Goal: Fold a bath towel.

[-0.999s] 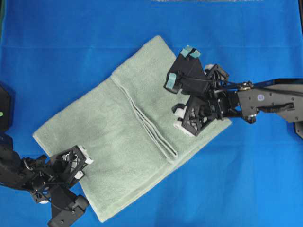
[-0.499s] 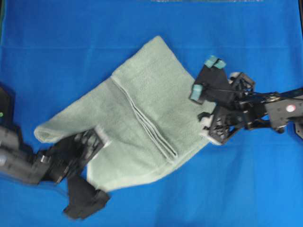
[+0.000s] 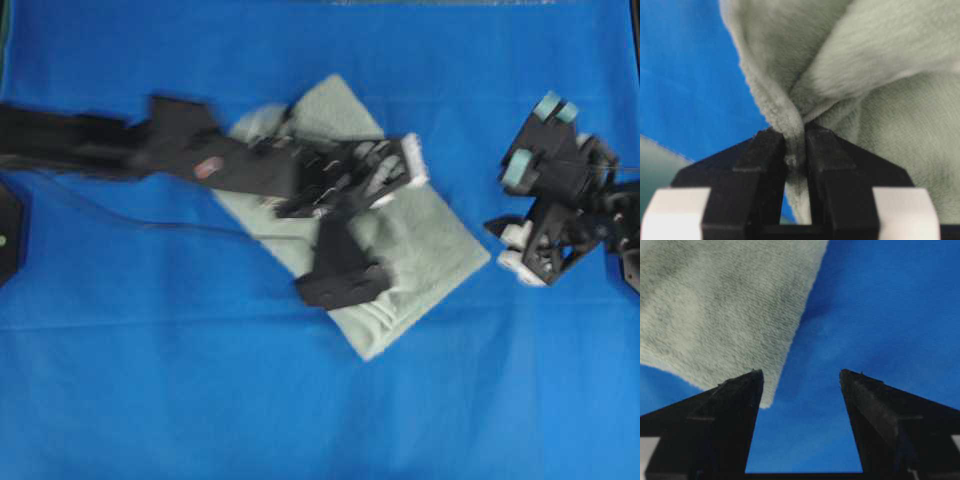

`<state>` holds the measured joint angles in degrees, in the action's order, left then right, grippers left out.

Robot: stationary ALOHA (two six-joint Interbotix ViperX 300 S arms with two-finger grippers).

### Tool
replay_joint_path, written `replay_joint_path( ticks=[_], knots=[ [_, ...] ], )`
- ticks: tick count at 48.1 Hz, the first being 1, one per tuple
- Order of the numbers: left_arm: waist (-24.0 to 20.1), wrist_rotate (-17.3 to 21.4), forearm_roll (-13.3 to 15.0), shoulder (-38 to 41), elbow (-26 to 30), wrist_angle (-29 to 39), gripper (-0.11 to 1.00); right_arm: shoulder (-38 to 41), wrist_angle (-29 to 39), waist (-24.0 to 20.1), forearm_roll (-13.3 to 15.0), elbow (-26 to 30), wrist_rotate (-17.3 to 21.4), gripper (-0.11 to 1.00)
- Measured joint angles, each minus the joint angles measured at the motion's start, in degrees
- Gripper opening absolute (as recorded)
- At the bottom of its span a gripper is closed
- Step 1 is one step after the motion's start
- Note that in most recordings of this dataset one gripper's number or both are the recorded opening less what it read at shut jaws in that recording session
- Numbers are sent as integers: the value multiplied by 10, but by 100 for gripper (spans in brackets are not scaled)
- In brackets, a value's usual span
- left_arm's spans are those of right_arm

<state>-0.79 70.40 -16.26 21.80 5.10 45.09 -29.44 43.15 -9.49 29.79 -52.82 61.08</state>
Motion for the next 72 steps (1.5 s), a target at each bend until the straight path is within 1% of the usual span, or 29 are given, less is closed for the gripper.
replay_joint_path(
  ticks=[3, 6, 11, 14, 17, 22, 27, 29, 33, 35, 38, 40, 42, 44, 48, 50, 53, 57, 61, 68, 72],
  knots=[
    [-7, 4, 32, 32, 32, 16, 9, -17, 1, 0, 3, -8, 0, 63],
    [-13, 6, 70, 47, 51, 25, 9, -27, 2, 0, 7, -13, 0, 63],
    [-25, 6, 125, 49, 62, 21, 9, -34, 4, 1, 14, -18, 0, 63],
    [-33, 6, 144, 50, 62, 18, 9, -36, 4, 0, 20, -18, 1, 63],
    [-36, 5, 156, 50, 55, 15, 9, -35, 4, 0, 24, -19, 1, 63],
    [-36, -8, 165, 50, 42, 3, 9, -35, 3, 0, 28, -19, 1, 63],
    [-35, -43, 167, 49, 31, -20, 10, -35, 2, 0, 30, -19, 1, 63],
    [-36, -60, 168, 49, 26, -29, 13, -35, 2, 0, 30, -19, 1, 63],
    [-37, -91, 168, 48, 22, -49, 36, -35, 1, 0, 30, -19, 1, 63],
    [-39, -118, 168, 48, 20, -69, 51, -35, 1, 0, 30, -18, 1, 63],
    [-41, -149, 167, 45, 18, -90, 68, -35, 1, 0, 30, -19, 2, 63],
    [-43, -174, 167, 40, 16, -100, 78, -35, 0, 0, 30, -19, 2, 63],
    [-46, -199, 167, 33, 14, -108, 84, -36, -1, 0, 31, -19, 2, 63],
    [-49, -230, 167, 24, 12, -111, 83, -36, -3, 0, 31, -19, 1, 63],
    [-56, -281, 167, -1, 0, -108, 73, -37, -10, 0, 33, -17, 2, 63],
    [-58, -314, 166, -18, -12, -105, 70, -37, -15, 0, 36, -13, 2, 63],
    [-57, -356, 167, -42, -38, -104, 69, -37, -20, 0, 41, -8, 0, 63],
    [-52, -403, 166, -83, -80, -108, 69, -37, -31, -1, 57, 1, -4, 63],
    [-44, -447, 167, -136, -136, -134, 69, -37, -48, -1, 83, 11, -6, 63],
    [-26, -508, 166, -242, -237, -213, 69, -37, -76, -1, 136, 32, -6, 63],
    [-22, -526, 167, -309, -301, -262, 69, -40, -84, -1, 167, 44, -7, 63]
  ],
)
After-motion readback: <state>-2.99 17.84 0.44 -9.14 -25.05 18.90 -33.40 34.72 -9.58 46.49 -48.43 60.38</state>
